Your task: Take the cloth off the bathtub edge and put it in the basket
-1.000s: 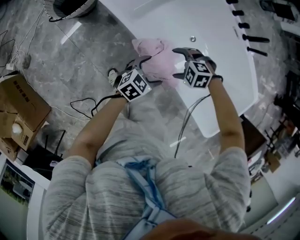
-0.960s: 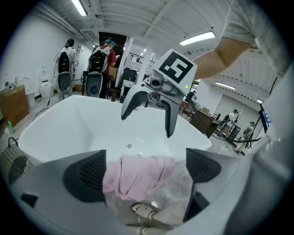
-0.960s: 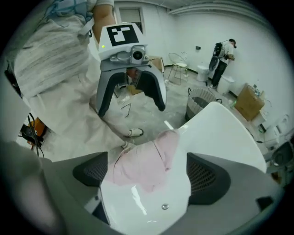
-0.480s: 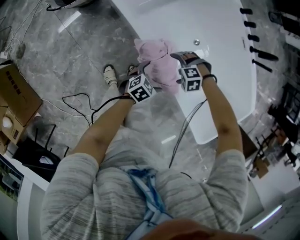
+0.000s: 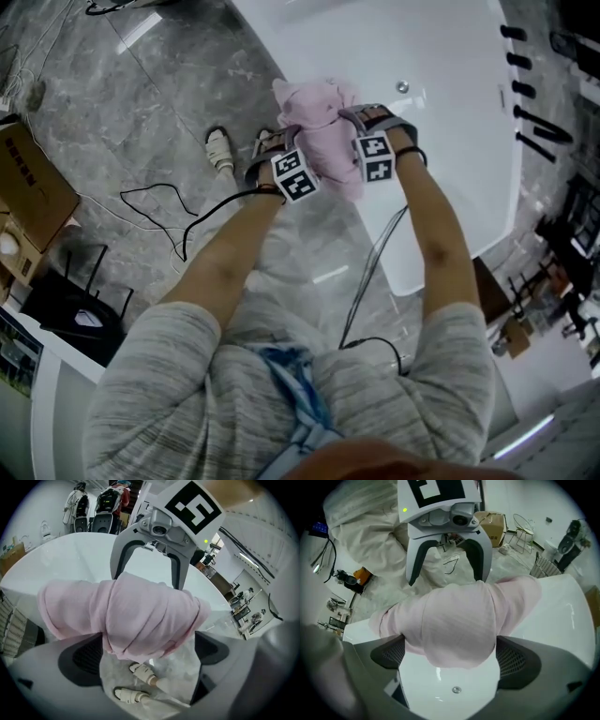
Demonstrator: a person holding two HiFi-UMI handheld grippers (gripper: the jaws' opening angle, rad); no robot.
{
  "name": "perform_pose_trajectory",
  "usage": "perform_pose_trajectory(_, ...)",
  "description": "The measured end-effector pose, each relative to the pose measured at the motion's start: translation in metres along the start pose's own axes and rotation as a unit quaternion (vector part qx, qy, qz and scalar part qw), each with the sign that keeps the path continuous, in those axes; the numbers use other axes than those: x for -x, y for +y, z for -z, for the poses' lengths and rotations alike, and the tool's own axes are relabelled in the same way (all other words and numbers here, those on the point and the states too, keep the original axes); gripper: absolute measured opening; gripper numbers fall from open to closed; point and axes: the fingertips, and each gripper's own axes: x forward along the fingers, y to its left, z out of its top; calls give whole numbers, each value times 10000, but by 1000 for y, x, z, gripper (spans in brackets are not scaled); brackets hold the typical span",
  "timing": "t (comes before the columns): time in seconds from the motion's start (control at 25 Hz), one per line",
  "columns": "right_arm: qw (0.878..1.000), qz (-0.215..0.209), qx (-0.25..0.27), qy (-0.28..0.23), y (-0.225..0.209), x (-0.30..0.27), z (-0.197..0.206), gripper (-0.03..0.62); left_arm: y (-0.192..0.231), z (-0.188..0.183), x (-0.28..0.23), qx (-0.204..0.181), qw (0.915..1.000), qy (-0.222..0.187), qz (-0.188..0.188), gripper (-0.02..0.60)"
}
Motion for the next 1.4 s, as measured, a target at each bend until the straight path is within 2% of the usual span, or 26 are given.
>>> perform_pose_trajectory(0.24,9988,-475,153,0,1,-12,-6,574,3,-9,-22,60,9998,-125,143,601)
perform_pose_trajectory(0.4,9963,-778,338,121,2,-14,-10,572,7,-13,-29,250,9996,-36,101,601)
perform_pose_trajectory(0.6,9957,-833,308,271,0,-14,-11,568,8,-13,-31,481,9985,220,-119,600)
perform_pose_trajectory(0.68,9954,-857,285,313,2,-12,-12,522,6,-14,-29,480,9988,101,-72,584)
perform_pose_trajectory(0.8,9942,-974,238,399,8,-7,-10,420,-7,-17,-27,475,9987,-6,156,452)
perform_pose_trajectory(1.0,9934,-1031,109,488,25,-2,-10,258,-35,-19,-21,363,9972,-30,656,163)
perform_pose_trajectory(1.08,9938,-958,57,558,29,0,-9,238,-42,-21,-17,419,9958,-30,812,126)
perform_pose_trajectory(1.2,9940,-872,-10,653,35,5,-9,225,-50,-23,-9,469,9936,-30,1030,116)
perform_pose_trajectory(1.4,9950,-749,-548,357,47,28,-23,221,-60,-26,14,406,9919,-48,1201,110)
